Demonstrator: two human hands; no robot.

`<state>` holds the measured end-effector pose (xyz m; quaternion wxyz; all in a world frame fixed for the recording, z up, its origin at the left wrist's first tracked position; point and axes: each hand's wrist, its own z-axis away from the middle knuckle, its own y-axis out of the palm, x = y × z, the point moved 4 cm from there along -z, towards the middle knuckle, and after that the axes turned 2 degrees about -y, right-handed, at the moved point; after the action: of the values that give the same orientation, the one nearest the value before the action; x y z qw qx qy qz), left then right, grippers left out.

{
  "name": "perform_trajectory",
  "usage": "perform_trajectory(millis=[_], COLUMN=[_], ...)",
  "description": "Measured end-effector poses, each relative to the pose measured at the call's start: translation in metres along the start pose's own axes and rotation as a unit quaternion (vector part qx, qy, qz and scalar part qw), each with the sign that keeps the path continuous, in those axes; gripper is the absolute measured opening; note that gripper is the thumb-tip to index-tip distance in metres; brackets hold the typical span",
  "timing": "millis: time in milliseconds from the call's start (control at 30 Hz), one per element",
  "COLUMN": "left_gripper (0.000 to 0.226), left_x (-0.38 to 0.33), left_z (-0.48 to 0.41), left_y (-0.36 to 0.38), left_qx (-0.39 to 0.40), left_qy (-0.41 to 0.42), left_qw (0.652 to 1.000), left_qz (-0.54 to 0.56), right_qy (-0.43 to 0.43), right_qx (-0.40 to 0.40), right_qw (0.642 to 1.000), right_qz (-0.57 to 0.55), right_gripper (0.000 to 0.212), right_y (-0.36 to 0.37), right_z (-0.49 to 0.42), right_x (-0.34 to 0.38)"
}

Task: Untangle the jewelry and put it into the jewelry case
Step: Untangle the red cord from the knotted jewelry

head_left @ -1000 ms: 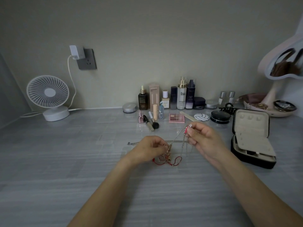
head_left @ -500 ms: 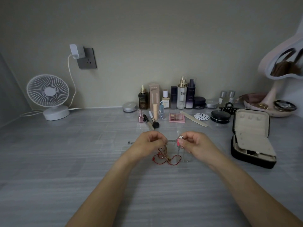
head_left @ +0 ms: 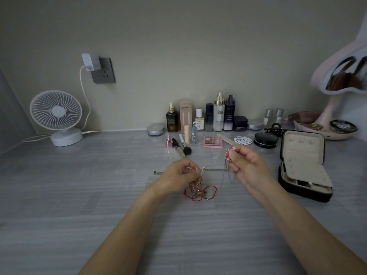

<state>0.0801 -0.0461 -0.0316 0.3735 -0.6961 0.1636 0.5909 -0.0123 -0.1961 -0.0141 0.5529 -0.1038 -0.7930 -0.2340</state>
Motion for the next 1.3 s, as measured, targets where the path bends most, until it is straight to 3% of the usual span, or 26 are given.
perform_trajectory(millis=[133, 233, 333, 533, 700, 833, 933, 1100, 1300], left_gripper=[0.013, 0.007, 0.01, 0.013, 0.018, 0.019, 0.024, 0.028, 0.036], left_x=[0.0, 0.001, 0.004, 0.013, 0.013, 0.012, 0.005, 0.001, 0.003], left_z=[-0.001, -0.001, -0.002, -0.005, -0.006, -0.007, -0.005, -0.004, -0.004], left_y=[0.002, 0.001, 0.0, -0.002, -0.006, -0.005, -0.007, -0.008, -0.012], left_qx=[0.013, 0.007, 0.006, -0.002, -0.023, -0.038, -0.063, -0.077, -0.103], left_qy=[-0.011, -0.016, -0.019, -0.054, -0.071, -0.063, -0.026, -0.036, -0.07], left_qw=[1.0, 0.999, 0.999, 0.991, 0.989, 0.991, 0.996, 0.992, 0.986], left_qz=[-0.012, -0.027, -0.047, -0.124, -0.125, -0.112, -0.058, 0.096, 0.113], right_qy=[-0.006, -0.006, -0.01, -0.007, -0.018, -0.007, 0.011, 0.012, 0.014], right_qx=[0.009, 0.0, -0.006, 0.002, 0.023, 0.015, 0.005, 0.003, -0.001], right_qw=[0.997, 0.994, 0.995, 0.993, 0.992, 0.994, 0.998, 0.972, 0.974], right_qz=[-0.081, -0.105, -0.095, -0.118, -0.124, -0.11, -0.054, 0.235, 0.226], right_gripper=[0.006, 0.023, 0.021, 0.038, 0.005, 0.024, 0.022, 0.018, 0.019], right_y=[0.0, -0.002, -0.002, -0.002, 0.0, -0.002, -0.006, -0.009, -0.011], right_z=[-0.001, -0.002, -0.001, 0.0, 0.001, -0.001, -0.002, 0.0, 0.0], right_x=[0.006, 0.006, 0.009, 0.008, 0.009, 0.007, 0.003, -0.005, -0.002])
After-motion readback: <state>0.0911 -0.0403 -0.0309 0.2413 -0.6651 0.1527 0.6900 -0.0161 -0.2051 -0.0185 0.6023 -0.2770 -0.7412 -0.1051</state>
